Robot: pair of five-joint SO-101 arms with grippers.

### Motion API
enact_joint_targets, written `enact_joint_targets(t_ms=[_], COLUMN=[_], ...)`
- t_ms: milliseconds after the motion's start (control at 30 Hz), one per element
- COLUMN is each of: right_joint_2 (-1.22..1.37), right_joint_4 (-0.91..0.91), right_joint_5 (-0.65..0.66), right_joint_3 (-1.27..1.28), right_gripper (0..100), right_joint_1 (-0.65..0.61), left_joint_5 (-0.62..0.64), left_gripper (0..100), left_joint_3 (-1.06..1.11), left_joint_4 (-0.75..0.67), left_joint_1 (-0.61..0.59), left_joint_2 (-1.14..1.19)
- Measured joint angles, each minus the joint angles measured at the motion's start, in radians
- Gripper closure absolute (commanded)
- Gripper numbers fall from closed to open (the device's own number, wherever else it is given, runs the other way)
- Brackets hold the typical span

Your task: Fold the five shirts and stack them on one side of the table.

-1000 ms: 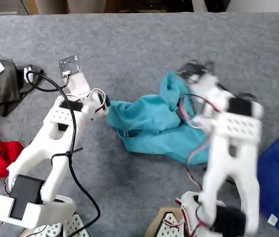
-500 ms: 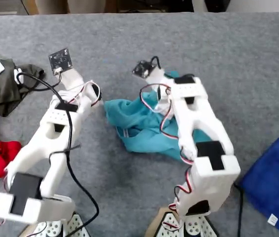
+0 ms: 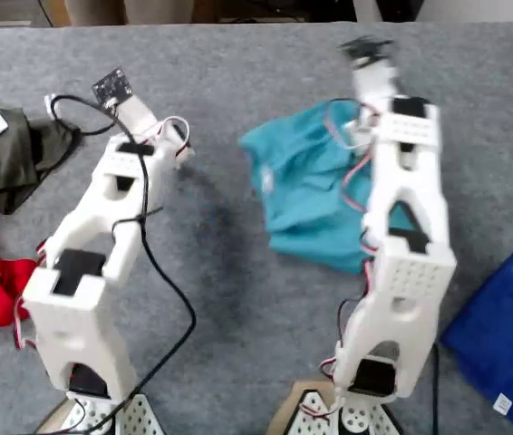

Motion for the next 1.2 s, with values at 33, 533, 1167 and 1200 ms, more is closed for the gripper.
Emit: enact_joint_targets(t_ms=[33,533,1167,1200], right_joint_2=[0.038,0.29,0.071,0.023], right_joint_4=[0.0,0.465,0.79,0.79], right_joint_5=[-0.032,-0.044,0.201,0.222], right_joint_3=[-0.046,-0.732,-0.738,-0.669], right_gripper=[99.0,71.8,72.8,72.8], right_joint_1=[0.026,0.061,-0.074,-0.091], left_joint_5=[0.0,0.005,0.005,0.005], left_gripper=[98,98,98,98], left_joint_3=[-0.041,-0.252,-0.252,-0.252], left_joint_4=[0.031,0.27,0.279,0.279], left_joint_1=[0.015,0.077,-0.061,-0.074], left_joint_2=[0.034,0.137,0.137,0.137])
